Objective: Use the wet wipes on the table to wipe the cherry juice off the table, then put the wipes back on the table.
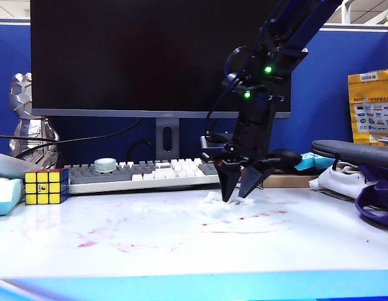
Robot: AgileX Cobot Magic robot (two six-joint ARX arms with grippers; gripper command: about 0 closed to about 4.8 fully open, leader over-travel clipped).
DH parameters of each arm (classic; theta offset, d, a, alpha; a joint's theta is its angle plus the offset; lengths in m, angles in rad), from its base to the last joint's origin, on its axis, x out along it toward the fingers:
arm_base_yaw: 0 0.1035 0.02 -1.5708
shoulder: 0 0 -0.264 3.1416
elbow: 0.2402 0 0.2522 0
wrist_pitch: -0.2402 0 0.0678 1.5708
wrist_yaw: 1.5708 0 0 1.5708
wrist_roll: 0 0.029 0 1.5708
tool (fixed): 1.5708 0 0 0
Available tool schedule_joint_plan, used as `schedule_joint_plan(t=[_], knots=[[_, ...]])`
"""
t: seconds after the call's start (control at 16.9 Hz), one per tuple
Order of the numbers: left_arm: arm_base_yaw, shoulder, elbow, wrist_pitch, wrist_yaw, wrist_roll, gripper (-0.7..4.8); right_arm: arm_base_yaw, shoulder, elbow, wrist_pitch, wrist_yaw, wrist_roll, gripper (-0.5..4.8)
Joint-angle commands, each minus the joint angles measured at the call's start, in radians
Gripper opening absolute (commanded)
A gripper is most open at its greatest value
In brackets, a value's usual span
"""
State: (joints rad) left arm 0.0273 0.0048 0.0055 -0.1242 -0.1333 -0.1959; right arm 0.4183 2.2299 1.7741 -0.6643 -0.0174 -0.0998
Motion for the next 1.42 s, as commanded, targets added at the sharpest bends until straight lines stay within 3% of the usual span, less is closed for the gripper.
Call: schedule_joint_plan(t=[0.06,0.24,0.65,0.71,0.89,1.01,1.06,1.12,1.24,1.42], knots=[[-0.001,-0.003,0.0,0.006,0.003,0.004,0.28,0.01,0.028,0.005,-0.011,0.107,-0.036,-0.15],[-0.001,-0.003,0.0,0.006,0.003,0.005,0.28,-0.008,0.029,0.011,0.026,0.296,-0.031,-0.01],[-0.001,-0.003,0.0,0.006,0.003,0.005,0.28,-0.136,0.041,0.031,-0.1,0.342,-0.002,-0.01],[-0.001,-0.003,0.0,0.006,0.003,0.004,0.28,-0.136,0.041,0.031,-0.125,0.315,-0.003,-0.01],[-0.001,-0.003,0.0,0.006,0.003,0.004,0.28,-0.11,0.041,0.031,-0.229,-0.042,-0.005,-0.01],[-0.001,-0.003,0.0,0.006,0.003,0.004,0.28,-0.086,0.041,0.031,-0.271,-0.116,-0.009,-0.01],[-0.001,-0.003,0.0,0.006,0.003,0.005,0.28,-0.076,0.041,0.031,-0.291,-0.092,-0.008,-0.01],[-0.001,-0.003,0.0,0.006,0.003,0.004,0.28,-0.066,0.041,0.031,-0.328,0.047,0.004,-0.01],[-0.001,-0.003,0.0,0.006,0.003,0.005,0.28,-0.071,0.041,0.031,-0.373,0.175,0.026,-0.01],[-0.001,-0.003,0.0,0.006,0.003,0.005,0.28,-0.125,0.041,0.03,-0.409,0.294,0.065,-0.01]])
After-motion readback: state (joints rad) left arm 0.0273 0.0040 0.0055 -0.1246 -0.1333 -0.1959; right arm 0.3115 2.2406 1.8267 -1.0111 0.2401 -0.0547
